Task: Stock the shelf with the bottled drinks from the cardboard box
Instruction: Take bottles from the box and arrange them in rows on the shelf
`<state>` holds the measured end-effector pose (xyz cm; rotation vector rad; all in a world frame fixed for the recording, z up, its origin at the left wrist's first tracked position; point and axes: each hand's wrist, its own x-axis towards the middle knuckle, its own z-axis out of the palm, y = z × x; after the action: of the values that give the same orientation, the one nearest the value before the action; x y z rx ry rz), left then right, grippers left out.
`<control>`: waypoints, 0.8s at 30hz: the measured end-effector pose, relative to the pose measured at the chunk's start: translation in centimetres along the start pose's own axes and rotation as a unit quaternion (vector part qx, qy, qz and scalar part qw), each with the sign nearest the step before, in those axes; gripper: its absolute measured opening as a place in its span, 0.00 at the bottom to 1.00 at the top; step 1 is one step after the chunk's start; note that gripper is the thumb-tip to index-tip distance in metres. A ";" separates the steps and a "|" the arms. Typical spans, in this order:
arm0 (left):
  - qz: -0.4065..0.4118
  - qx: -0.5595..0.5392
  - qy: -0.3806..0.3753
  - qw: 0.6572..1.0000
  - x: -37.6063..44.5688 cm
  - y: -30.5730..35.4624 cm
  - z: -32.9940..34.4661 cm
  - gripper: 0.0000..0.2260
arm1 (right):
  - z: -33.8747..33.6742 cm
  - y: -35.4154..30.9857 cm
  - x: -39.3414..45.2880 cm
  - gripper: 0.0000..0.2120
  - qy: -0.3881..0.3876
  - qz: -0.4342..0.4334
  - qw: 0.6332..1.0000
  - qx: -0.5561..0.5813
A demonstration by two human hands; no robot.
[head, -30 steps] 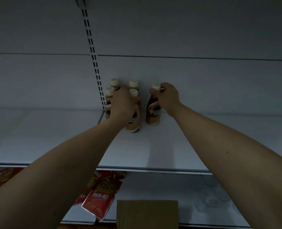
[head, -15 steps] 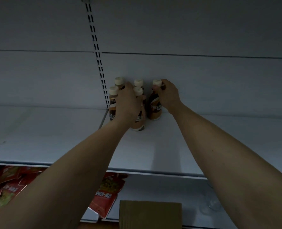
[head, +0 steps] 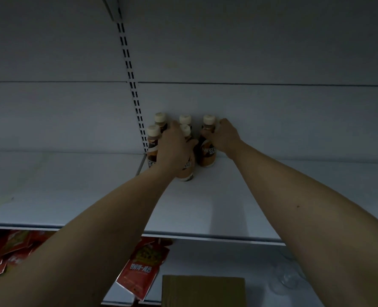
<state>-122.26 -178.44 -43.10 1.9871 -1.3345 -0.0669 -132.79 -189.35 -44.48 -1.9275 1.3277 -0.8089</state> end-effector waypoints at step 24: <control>0.035 0.048 -0.144 0.988 -13.7 1.5 -8.6 0.11 | -6.6 -5.9 -20.7 0.16 -0.109 -0.050 0.977 -0.174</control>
<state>-126.12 -162.91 -40.59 2.0676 -1.6149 -0.2703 -140.89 -169.24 -38.48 -2.2964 1.3103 -0.4129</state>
